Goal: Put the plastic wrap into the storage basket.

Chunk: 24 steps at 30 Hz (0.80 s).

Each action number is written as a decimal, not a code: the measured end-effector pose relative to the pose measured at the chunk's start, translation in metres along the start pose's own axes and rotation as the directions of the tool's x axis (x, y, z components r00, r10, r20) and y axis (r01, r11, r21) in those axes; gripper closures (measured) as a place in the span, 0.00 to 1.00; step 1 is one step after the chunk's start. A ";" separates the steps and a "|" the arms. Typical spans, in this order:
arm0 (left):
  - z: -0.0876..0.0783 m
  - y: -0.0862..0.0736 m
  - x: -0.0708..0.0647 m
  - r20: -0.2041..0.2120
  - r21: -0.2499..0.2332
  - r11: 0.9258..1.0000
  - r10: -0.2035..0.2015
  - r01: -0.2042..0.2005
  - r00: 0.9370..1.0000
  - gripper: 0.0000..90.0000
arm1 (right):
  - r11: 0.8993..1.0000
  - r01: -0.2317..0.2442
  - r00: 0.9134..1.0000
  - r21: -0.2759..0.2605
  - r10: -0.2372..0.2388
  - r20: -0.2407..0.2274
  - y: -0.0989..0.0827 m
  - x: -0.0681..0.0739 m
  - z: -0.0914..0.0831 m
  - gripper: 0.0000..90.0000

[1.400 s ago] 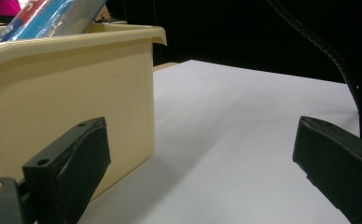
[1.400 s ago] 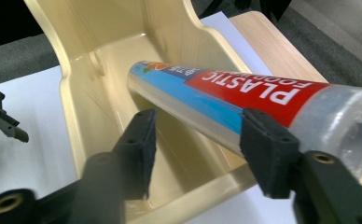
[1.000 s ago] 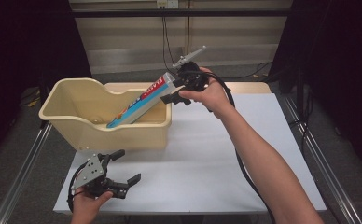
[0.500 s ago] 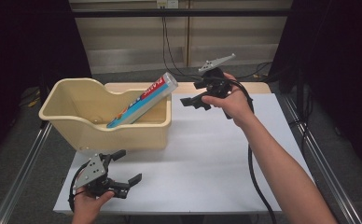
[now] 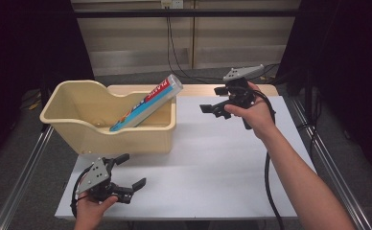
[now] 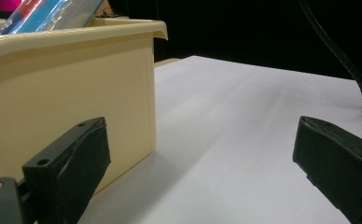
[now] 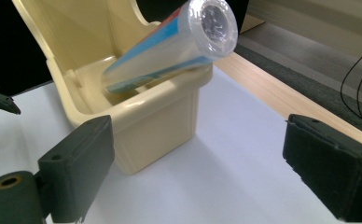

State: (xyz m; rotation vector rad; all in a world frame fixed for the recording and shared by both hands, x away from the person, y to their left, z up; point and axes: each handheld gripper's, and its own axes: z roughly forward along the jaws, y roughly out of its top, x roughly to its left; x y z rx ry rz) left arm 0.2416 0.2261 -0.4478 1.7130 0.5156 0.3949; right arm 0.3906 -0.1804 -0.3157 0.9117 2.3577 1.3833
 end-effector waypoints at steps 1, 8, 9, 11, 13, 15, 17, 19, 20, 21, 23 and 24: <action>0.000 0.000 0.000 -0.001 0.000 1.000 -0.001 0.001 1.000 0.04 | 1.000 -0.007 1.000 -0.009 0.008 0.006 -0.004 -0.001 -0.004 0.09; 0.001 0.000 0.000 0.000 0.001 1.000 -0.002 0.002 1.000 0.04 | 0.999 -0.024 1.000 -0.032 0.024 0.020 -0.015 -0.005 -0.015 0.09; 0.001 -0.001 0.000 0.001 0.000 1.000 -0.005 0.005 1.000 0.04 | 0.999 -0.025 0.999 -0.036 0.026 0.023 -0.017 -0.005 -0.017 0.09; 0.001 -0.001 0.000 0.001 0.001 1.000 -0.007 0.007 1.000 0.04 | 0.999 -0.027 0.999 -0.037 0.028 0.027 -0.021 -0.006 -0.020 0.08; 0.001 -0.001 0.000 0.001 0.002 1.000 -0.004 0.004 1.000 0.04 | 0.999 -0.032 0.999 -0.044 0.033 0.032 -0.024 -0.007 -0.024 0.08; 0.001 -0.001 0.000 0.001 0.002 1.000 -0.004 0.004 1.000 0.04 | 0.998 -0.035 0.999 -0.046 0.037 0.040 -0.028 -0.008 -0.027 0.08; 0.001 -0.001 0.000 0.001 0.002 1.000 -0.004 0.004 1.000 0.04 | 0.998 -0.036 0.998 -0.050 0.038 0.045 -0.032 -0.009 -0.030 0.07; 0.002 -0.001 0.000 0.001 0.001 1.000 -0.005 0.005 1.000 0.04 | 0.997 -0.041 0.998 -0.059 0.044 0.051 -0.036 -0.010 -0.034 0.07; 0.002 -0.001 0.000 0.000 0.002 1.000 -0.005 0.005 1.000 0.04 | 0.996 -0.046 0.997 -0.071 0.050 0.054 -0.041 -0.010 -0.037 0.07; 0.002 -0.001 0.000 0.001 0.002 1.000 -0.005 0.005 1.000 0.04 | 0.996 -0.046 0.997 -0.071 0.050 0.054 -0.041 -0.010 -0.037 0.07; 0.002 -0.001 0.000 0.000 0.002 1.000 -0.005 0.005 1.000 0.04 | 0.997 -0.042 0.997 -0.068 0.046 0.059 -0.046 -0.010 -0.040 0.07; 0.002 -0.001 0.000 0.000 0.002 1.000 -0.004 0.004 1.000 0.04 | 0.997 -0.042 0.997 -0.071 0.047 0.064 -0.048 -0.010 -0.041 0.07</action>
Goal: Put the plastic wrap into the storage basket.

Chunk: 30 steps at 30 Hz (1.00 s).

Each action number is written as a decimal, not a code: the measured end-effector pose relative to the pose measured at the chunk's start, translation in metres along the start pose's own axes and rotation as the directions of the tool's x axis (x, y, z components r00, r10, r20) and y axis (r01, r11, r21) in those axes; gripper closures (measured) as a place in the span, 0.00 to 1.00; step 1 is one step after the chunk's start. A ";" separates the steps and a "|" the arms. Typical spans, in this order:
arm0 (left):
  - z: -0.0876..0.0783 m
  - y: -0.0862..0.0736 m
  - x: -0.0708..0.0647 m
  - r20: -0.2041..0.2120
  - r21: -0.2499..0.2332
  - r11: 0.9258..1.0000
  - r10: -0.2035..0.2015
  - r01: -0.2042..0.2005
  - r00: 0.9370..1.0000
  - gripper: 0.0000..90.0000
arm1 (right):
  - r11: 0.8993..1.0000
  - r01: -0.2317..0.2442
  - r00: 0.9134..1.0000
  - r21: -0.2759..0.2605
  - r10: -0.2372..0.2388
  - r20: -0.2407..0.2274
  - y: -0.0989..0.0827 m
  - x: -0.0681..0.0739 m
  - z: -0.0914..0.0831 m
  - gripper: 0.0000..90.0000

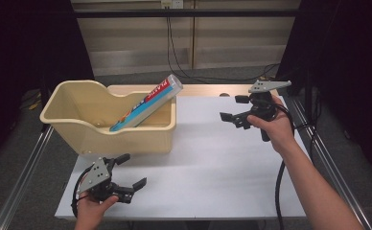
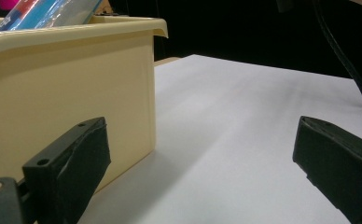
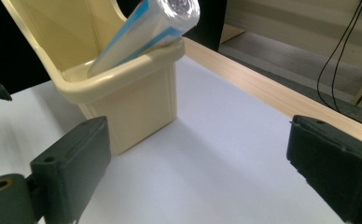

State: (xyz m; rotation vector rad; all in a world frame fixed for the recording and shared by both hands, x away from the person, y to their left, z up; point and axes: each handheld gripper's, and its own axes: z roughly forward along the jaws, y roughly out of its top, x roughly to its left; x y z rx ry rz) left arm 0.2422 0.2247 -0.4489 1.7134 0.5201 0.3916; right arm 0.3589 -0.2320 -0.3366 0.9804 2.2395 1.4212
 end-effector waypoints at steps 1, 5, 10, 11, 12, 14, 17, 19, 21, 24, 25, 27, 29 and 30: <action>0.000 0.000 0.000 0.001 0.000 1.000 0.001 -0.001 1.000 0.04 | 1.000 -0.010 1.000 -0.004 0.010 -0.004 -0.005 -0.001 -0.003 0.07; 0.000 0.000 0.000 0.001 0.001 1.000 0.001 -0.001 1.000 0.04 | 1.000 -0.022 1.000 -0.017 0.022 0.002 -0.017 -0.003 -0.011 0.07; 0.000 0.000 0.000 0.000 -0.001 1.000 0.001 -0.001 1.000 0.04 | 0.999 -0.027 1.000 -0.030 0.027 0.009 -0.030 -0.003 -0.018 0.07; 0.000 0.000 0.000 -0.001 0.000 1.000 0.003 -0.003 1.000 0.04 | 0.999 -0.025 1.000 -0.036 0.025 0.011 -0.033 -0.003 -0.020 0.07; 0.000 0.000 0.000 -0.001 0.001 1.000 0.004 -0.004 1.000 0.04 | 0.999 -0.029 1.000 -0.040 0.029 0.011 -0.037 -0.004 -0.022 0.07; 0.000 0.000 0.000 -0.001 -0.001 1.000 0.002 -0.002 1.000 0.04 | 0.998 -0.038 0.999 -0.044 0.039 0.014 -0.043 -0.005 -0.025 0.07; 0.000 0.000 0.000 -0.002 0.000 1.000 0.002 -0.002 1.000 0.04 | 0.998 -0.040 0.999 -0.056 0.041 0.020 -0.051 -0.006 -0.029 0.06; 0.000 0.000 0.000 -0.002 0.000 1.000 0.002 -0.002 1.000 0.04 | 0.998 -0.037 0.999 -0.058 0.038 0.024 -0.056 -0.005 -0.033 0.06; 0.000 0.000 0.000 -0.002 0.000 1.000 0.004 -0.004 1.000 0.04 | 0.998 -0.036 0.999 -0.060 0.037 0.029 -0.061 -0.005 -0.035 0.06; 0.000 0.001 -0.001 0.001 -0.001 1.000 0.004 -0.004 1.000 0.04 | 0.997 -0.034 0.999 -0.064 0.036 0.027 -0.068 -0.004 -0.039 0.05; 0.000 0.001 -0.001 0.000 -0.001 1.000 0.004 -0.004 1.000 0.04 | 0.998 -0.032 0.999 -0.059 0.034 0.030 -0.070 -0.003 -0.040 0.05; 0.000 0.001 -0.001 0.000 -0.003 1.000 0.006 -0.006 1.000 0.04 | 0.997 -0.033 0.999 -0.070 0.036 0.034 -0.074 -0.003 -0.042 0.05; 0.000 0.001 -0.001 0.000 -0.002 1.000 0.008 -0.008 1.000 0.04 | 0.997 -0.038 0.999 -0.067 0.040 0.034 -0.079 -0.003 -0.044 0.05; 0.000 0.001 -0.001 0.000 -0.001 1.000 0.005 -0.005 1.000 0.04 | 0.997 -0.041 0.998 -0.068 0.043 0.035 -0.081 -0.003 -0.045 0.05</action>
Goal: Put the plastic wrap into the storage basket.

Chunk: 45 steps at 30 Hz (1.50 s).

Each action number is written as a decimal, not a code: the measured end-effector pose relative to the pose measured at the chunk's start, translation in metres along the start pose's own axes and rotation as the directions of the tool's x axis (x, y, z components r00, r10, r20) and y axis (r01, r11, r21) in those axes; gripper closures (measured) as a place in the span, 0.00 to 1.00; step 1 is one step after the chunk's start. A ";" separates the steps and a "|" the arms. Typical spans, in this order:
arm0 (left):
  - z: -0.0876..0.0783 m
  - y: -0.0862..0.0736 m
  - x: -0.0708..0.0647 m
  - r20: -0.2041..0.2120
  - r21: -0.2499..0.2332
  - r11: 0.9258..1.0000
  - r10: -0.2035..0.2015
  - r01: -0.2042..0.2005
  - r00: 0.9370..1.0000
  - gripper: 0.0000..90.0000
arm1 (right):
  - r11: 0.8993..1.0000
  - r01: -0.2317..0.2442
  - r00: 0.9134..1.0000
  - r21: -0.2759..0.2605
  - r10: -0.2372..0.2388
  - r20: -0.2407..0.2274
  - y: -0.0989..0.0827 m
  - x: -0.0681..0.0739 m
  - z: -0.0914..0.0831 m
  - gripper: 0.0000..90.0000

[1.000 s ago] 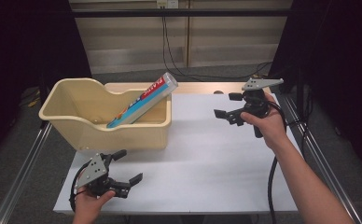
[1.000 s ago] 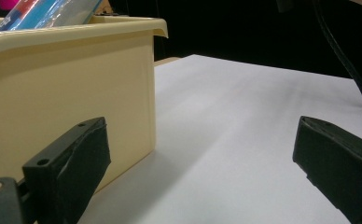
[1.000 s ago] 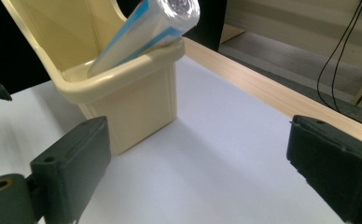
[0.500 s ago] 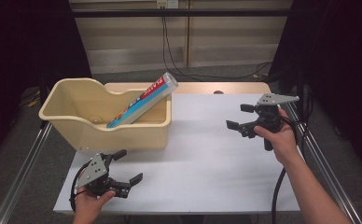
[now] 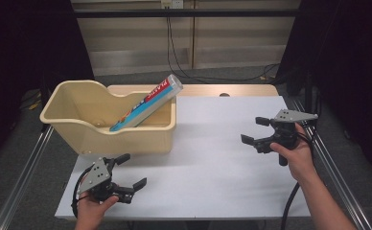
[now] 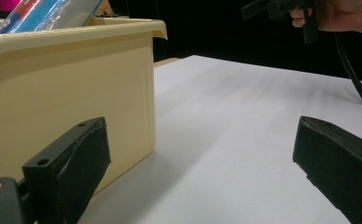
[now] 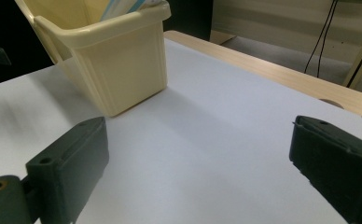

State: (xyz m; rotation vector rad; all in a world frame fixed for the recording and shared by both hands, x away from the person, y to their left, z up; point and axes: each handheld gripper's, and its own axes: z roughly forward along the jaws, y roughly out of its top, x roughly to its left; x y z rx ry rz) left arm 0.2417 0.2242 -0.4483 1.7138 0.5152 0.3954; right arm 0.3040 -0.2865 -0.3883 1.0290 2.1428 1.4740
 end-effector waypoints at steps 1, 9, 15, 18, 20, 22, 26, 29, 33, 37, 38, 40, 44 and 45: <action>0.000 0.000 0.000 -0.001 0.001 1.000 0.000 0.000 1.000 0.04 | 1.000 0.001 1.000 0.003 -0.001 0.004 -0.002 0.000 -0.001 0.05; 0.000 0.000 0.000 0.000 -0.004 1.000 -0.001 0.001 1.000 0.04 | 1.000 -0.011 1.000 -0.001 0.012 0.019 -0.019 0.001 -0.010 0.05; 0.000 0.000 0.000 -0.001 -0.006 1.000 0.000 0.000 1.000 0.04 | 1.000 -0.017 1.000 -0.004 0.017 0.017 -0.030 0.004 -0.017 0.05; 0.001 0.000 0.000 0.001 -0.006 1.000 0.002 -0.002 1.000 0.04 | 1.000 -0.025 0.999 -0.004 0.025 0.022 -0.036 0.004 -0.020 0.05; 0.001 0.000 0.000 0.001 -0.005 1.000 0.003 -0.003 1.000 0.04 | 1.000 -0.022 0.999 -0.006 0.022 0.031 -0.040 0.005 -0.021 0.05; 0.001 0.000 0.000 0.001 -0.006 1.000 0.002 -0.002 1.000 0.04 | 1.000 -0.018 0.999 0.001 0.018 0.039 -0.043 0.006 -0.023 0.04; 0.001 0.000 0.000 0.001 -0.006 1.000 0.001 -0.001 1.000 0.04 | 1.000 -0.030 0.999 -0.009 0.030 0.039 -0.051 0.005 -0.026 0.05; 0.001 0.000 0.000 0.002 -0.006 1.000 0.001 -0.001 1.000 0.04 | 0.999 -0.034 0.998 -0.006 0.034 0.046 -0.057 0.004 -0.028 0.04; 0.001 0.001 0.000 0.001 -0.006 1.000 0.003 -0.003 1.000 0.04 | 1.000 -0.027 0.999 -0.010 0.028 0.046 -0.063 0.004 -0.030 0.04; 0.001 0.001 0.000 0.002 -0.006 1.000 0.002 -0.002 1.000 0.04 | 0.999 -0.027 0.998 -0.019 0.028 0.049 -0.069 0.003 -0.034 0.04; 0.001 0.001 0.000 0.001 -0.005 1.000 0.002 -0.002 1.000 0.04 | 0.999 -0.029 0.998 -0.019 0.029 0.049 -0.070 0.002 -0.035 0.04; 0.001 0.001 0.000 0.003 -0.005 1.000 0.000 0.000 1.000 0.04 | 0.999 -0.030 0.998 -0.020 0.032 0.054 -0.073 0.002 -0.037 0.04; 0.001 0.001 0.000 0.004 -0.003 1.000 0.001 -0.001 1.000 0.04 | 0.999 -0.037 0.997 -0.026 0.039 0.061 -0.078 0.000 -0.039 0.04; 0.001 0.001 0.000 0.004 -0.002 1.000 0.002 -0.002 1.000 0.04 | 0.999 -0.042 0.997 -0.028 0.044 0.064 -0.080 0.001 -0.039 0.04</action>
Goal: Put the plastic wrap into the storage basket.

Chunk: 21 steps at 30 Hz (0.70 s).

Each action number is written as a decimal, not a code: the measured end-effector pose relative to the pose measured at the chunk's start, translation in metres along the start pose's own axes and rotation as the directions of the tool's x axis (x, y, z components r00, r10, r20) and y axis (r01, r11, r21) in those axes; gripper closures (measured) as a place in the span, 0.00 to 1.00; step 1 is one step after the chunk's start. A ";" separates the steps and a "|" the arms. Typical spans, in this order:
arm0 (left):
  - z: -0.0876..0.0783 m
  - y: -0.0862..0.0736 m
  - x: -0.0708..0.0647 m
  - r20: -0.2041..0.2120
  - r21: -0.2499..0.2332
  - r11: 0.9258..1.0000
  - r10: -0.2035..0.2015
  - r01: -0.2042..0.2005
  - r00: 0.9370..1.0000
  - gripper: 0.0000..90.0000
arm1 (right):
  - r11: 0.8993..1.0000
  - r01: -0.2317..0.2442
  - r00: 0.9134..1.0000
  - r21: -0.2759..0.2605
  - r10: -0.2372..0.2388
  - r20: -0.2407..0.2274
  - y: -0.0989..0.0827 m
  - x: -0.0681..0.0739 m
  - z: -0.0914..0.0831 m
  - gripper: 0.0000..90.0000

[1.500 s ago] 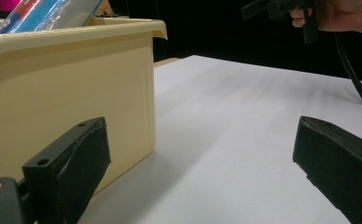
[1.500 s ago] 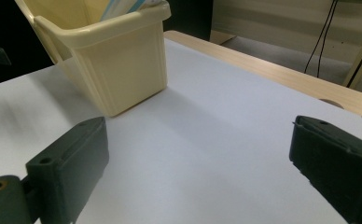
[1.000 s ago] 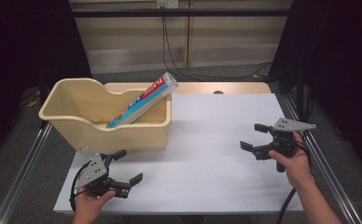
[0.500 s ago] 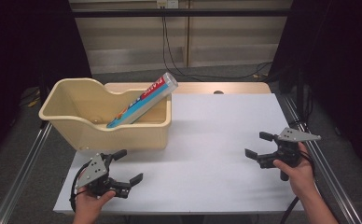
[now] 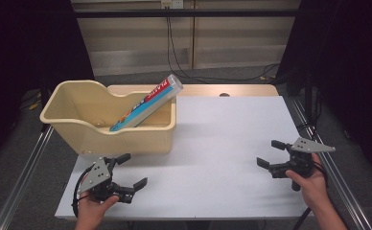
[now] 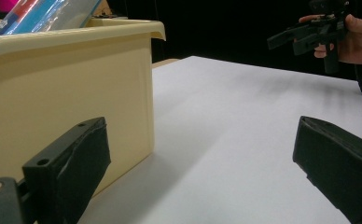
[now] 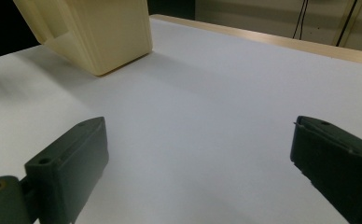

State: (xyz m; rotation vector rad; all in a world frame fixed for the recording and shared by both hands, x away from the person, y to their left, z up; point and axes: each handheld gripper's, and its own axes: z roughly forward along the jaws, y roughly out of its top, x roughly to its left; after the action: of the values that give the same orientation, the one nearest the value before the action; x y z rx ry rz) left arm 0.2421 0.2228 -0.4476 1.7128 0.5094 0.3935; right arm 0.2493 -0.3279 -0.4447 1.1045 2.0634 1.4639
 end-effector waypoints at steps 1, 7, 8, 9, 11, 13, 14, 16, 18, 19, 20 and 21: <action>0.000 0.000 0.000 0.000 0.000 1.000 0.001 -0.001 1.000 0.04 | 1.000 0.005 1.000 0.001 -0.005 0.003 -0.001 0.000 0.000 0.04; 0.000 0.000 0.000 0.000 0.001 1.000 0.005 -0.005 1.000 0.04 | 1.000 0.006 1.000 0.001 -0.006 -0.007 -0.007 0.001 0.000 0.04; 0.000 0.000 0.000 0.001 0.000 1.000 0.004 -0.004 1.000 0.04 | 1.000 0.007 1.000 0.005 -0.007 -0.006 -0.008 0.001 -0.001 0.04; 0.000 0.000 0.000 0.001 0.000 1.000 0.004 -0.004 1.000 0.04 | 1.000 0.007 1.000 0.004 -0.007 -0.008 -0.009 0.002 0.000 0.04; 0.000 0.000 0.000 0.001 0.002 1.000 0.006 -0.006 1.000 0.04 | 1.000 0.009 1.000 0.003 -0.009 -0.011 -0.011 0.002 -0.001 0.04; 0.000 0.001 0.000 0.001 0.002 1.000 0.008 -0.008 1.000 0.04 | 1.000 0.012 1.000 -0.001 -0.012 -0.013 -0.012 0.003 -0.001 0.04; 0.000 0.001 0.000 0.001 0.000 1.000 0.007 -0.007 1.000 0.04 | 1.000 0.013 1.000 -0.003 -0.013 -0.013 -0.013 0.003 -0.002 0.04; 0.000 0.001 -0.001 0.001 -0.004 1.000 0.001 -0.001 1.000 0.04 | 1.000 0.011 1.000 -0.007 -0.011 -0.015 -0.014 0.003 -0.003 0.04; -0.001 0.001 -0.001 0.000 -0.005 1.000 0.002 -0.002 1.000 0.04 | 1.000 0.012 1.000 0.001 -0.012 -0.020 -0.017 0.003 -0.003 0.04; -0.001 0.001 -0.001 -0.001 -0.007 1.000 0.002 -0.002 1.000 0.04 | 1.000 0.016 1.000 0.000 -0.016 -0.016 -0.017 0.004 -0.003 0.04; -0.001 0.001 -0.001 -0.001 -0.007 1.000 0.001 -0.001 1.000 0.04 | 1.000 0.013 1.000 0.001 -0.013 -0.020 -0.018 0.004 -0.003 0.04; -0.001 0.001 -0.001 -0.002 -0.006 1.000 0.001 -0.001 1.000 0.04 | 1.000 0.015 1.000 0.001 -0.015 -0.022 -0.018 0.004 -0.003 0.04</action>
State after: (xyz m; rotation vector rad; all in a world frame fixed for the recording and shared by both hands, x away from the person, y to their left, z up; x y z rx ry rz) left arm 0.2411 0.2229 -0.4460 1.7072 0.5080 0.3971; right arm 0.2374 -0.3292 -0.4596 1.0762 2.0825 1.4747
